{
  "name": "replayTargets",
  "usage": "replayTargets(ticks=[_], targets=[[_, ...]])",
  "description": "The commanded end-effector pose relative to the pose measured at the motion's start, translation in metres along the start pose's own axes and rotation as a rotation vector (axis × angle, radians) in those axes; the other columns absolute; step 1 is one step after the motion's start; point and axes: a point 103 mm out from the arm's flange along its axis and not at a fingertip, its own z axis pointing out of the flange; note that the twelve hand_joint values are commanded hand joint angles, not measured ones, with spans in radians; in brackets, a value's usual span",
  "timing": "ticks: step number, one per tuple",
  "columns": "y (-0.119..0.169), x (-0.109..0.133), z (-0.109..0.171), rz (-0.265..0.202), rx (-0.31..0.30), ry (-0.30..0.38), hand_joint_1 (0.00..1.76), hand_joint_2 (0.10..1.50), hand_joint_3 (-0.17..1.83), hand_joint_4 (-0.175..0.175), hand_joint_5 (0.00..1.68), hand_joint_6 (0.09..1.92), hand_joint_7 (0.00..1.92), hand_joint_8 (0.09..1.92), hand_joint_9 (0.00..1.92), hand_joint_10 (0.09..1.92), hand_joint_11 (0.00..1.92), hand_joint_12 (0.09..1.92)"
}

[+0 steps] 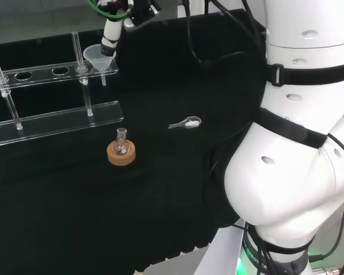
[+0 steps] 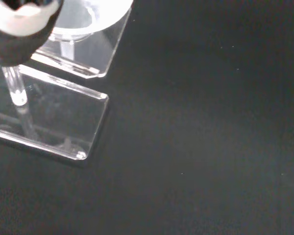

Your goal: Pick up the funnel from the transparent funnel stand.

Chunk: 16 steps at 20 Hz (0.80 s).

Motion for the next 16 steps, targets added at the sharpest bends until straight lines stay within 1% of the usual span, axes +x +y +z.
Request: replayTargets(ticks=[1, 4, 6, 11, 13, 14, 15, 16], targets=[[0.005, 0.017, 0.003, -0.052, 0.061, -0.017, 0.75, 0.59, 0.00, -0.035, 0.00, 0.09, 0.00, 0.09, 0.00, 0.09, 0.00, 1.32], [0.007, 0.020, 0.004, -0.065, 0.074, -0.037, 0.75, 0.59, 0.00, -0.039, 0.00, 0.09, 0.00, 0.09, 0.00, 0.09, 0.00, 1.31], [0.011, 0.027, 0.007, -0.069, 0.086, -0.048, 0.75, 0.59, 0.00, -0.043, 0.00, 0.09, 0.00, 0.09, 0.00, 0.09, 0.00, 1.31], [0.018, 0.027, 0.011, -0.075, 0.105, -0.057, 0.74, 0.59, 0.00, -0.047, 0.00, 0.09, 0.00, 0.09, 0.00, 0.09, 0.00, 1.30], [0.020, 0.027, 0.013, -0.075, 0.099, -0.063, 0.74, 0.60, 0.00, -0.048, 0.00, 0.09, 0.00, 0.09, 0.00, 0.09, 0.00, 1.29], [0.022, 0.027, 0.014, -0.073, 0.104, -0.055, 0.74, 0.60, 0.00, -0.046, 0.00, 0.09, 0.00, 0.09, 0.00, 0.09, 0.00, 1.28], [0.023, 0.028, 0.014, -0.045, 0.119, -0.065, 0.74, 0.60, 0.00, -0.044, 0.00, 0.09, 0.00, 0.09, 0.00, 0.09, 0.00, 1.27], [0.025, 0.029, 0.015, -0.040, 0.126, -0.073, 0.74, 0.60, 0.00, -0.042, 0.00, 0.09, 0.00, 0.09, 0.00, 0.09, 0.00, 1.26]])
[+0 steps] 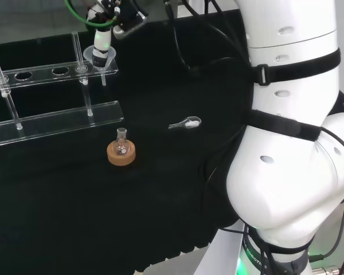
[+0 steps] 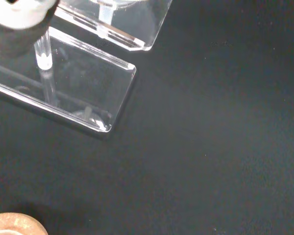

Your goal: Pick up the funnel from the transparent funnel stand.

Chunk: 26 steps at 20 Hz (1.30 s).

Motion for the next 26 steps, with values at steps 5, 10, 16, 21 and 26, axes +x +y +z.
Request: replayTargets(ticks=[5, 10, 16, 21, 26], targets=[[0.015, 0.008, 0.010, 0.028, 0.049, -0.024, 0.74, 0.60, 0.00, -0.028, 0.00, 0.09, 0.00, 0.09, 0.00, 0.09, 0.00, 1.23], [0.026, 0.015, 0.014, 0.025, 0.074, -0.010, 0.74, 0.60, 0.00, -0.018, 0.00, 0.09, 0.00, 0.09, 0.00, 0.09, 0.00, 1.18], [0.037, 0.018, 0.013, 0.006, 0.106, -0.035, 0.73, 0.61, 0.00, -0.028, 0.00, 0.09, 0.00, 0.09, 0.00, 0.09, 0.00, 1.14], [0.045, 0.009, 0.008, -0.019, 0.165, -0.009, 0.73, 0.63, 0.01, -0.033, 0.00, 0.09, 0.04, 0.09, 0.02, 0.09, 0.00, 1.13], [0.046, 0.009, 0.008, -0.014, 0.176, -0.037, 0.74, 0.65, 0.02, -0.029, 0.00, 0.09, 0.10, 0.19, 0.02, 0.42, 0.00, 1.33]])
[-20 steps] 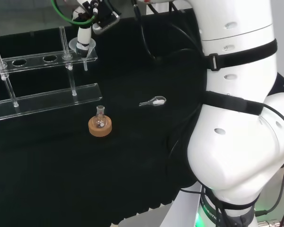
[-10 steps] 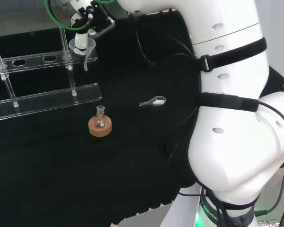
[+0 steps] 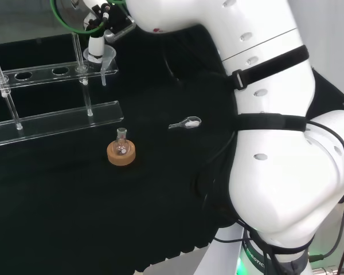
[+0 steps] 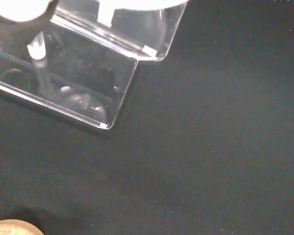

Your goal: Pick up the funnel from the transparent funnel stand.

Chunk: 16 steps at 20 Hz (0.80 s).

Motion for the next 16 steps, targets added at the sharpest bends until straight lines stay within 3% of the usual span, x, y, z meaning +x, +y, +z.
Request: replayTargets(ticks=[1, 3, 6, 14, 16], targets=[[0.003, 0.001, 0.007, -0.015, 0.062, -0.030, 0.74, 0.65, 0.02, -0.027, 0.00, 0.09, 0.11, 0.25, 0.01, 0.56, 0.00, 1.37], [0.000, 0.002, 0.008, -0.022, 0.063, -0.034, 0.74, 0.65, 0.03, -0.024, 0.00, 0.09, 0.13, 0.37, 0.00, 0.77, 0.00, 1.42], [-0.005, -0.001, 0.011, -0.039, 0.064, -0.024, 0.75, 0.65, 0.03, -0.021, 0.01, 0.09, 0.11, 0.52, 0.01, 0.89, 0.00, 1.46], [-0.020, 0.006, 0.016, -0.028, 0.017, -0.047, 0.74, 0.65, 0.05, -0.016, 0.07, 0.09, 0.14, 0.61, 0.08, 0.91, 0.00, 1.50], [-0.021, 0.007, 0.017, -0.016, -0.025, -0.035, 0.74, 0.65, 0.05, -0.011, 0.10, 0.09, 0.16, 0.63, 0.12, 0.89, 0.00, 1.54]])
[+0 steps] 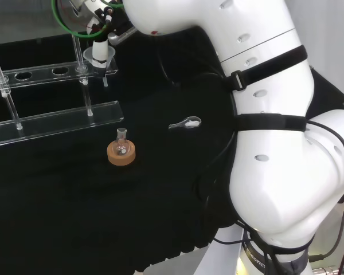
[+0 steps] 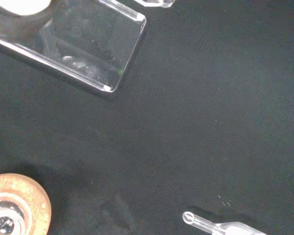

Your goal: Pick up the funnel from the transparent funnel stand.

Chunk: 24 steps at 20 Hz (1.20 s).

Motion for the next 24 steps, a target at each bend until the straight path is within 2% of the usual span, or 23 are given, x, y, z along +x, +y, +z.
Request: replayTargets(ticks=[1, 6, 9, 13, 18, 23, 24], targets=[[-0.008, 0.006, -0.002, 0.026, -0.090, 0.003, 0.75, 0.65, 0.06, -0.007, 0.12, 0.09, 0.18, 0.63, 0.16, 0.88, 0.00, 1.56], [-0.006, 0.010, -0.002, 0.057, -0.095, 0.017, 0.77, 0.65, 0.08, 0.009, 0.24, 0.09, 0.31, 0.63, 0.28, 0.82, 0.00, 1.63], [-0.007, 0.008, -0.002, 0.050, -0.107, 0.031, 0.78, 0.65, 0.10, 0.012, 0.29, 0.09, 0.37, 0.61, 0.32, 0.80, 0.00, 1.64], [-0.006, 0.009, -0.002, 0.057, -0.129, 0.010, 0.80, 0.63, 0.17, 0.015, 0.37, 0.09, 0.49, 0.57, 0.40, 0.74, 0.00, 1.66], [-0.008, 0.009, -0.004, 0.076, -0.163, 0.006, 0.84, 0.56, 0.38, 0.018, 0.57, 0.09, 0.72, 0.51, 0.55, 0.65, 0.00, 1.65], [-0.011, 0.008, -0.003, 0.076, -0.184, 0.017, 0.89, 0.50, 0.54, 0.008, 0.67, 0.09, 0.89, 0.48, 0.66, 0.58, 0.00, 1.64], [-0.015, 0.018, -0.018, 0.079, -0.236, 0.072, 0.91, 0.50, 0.58, 0.006, 0.70, 0.09, 0.95, 0.48, 0.72, 0.56, 0.03, 1.63]])
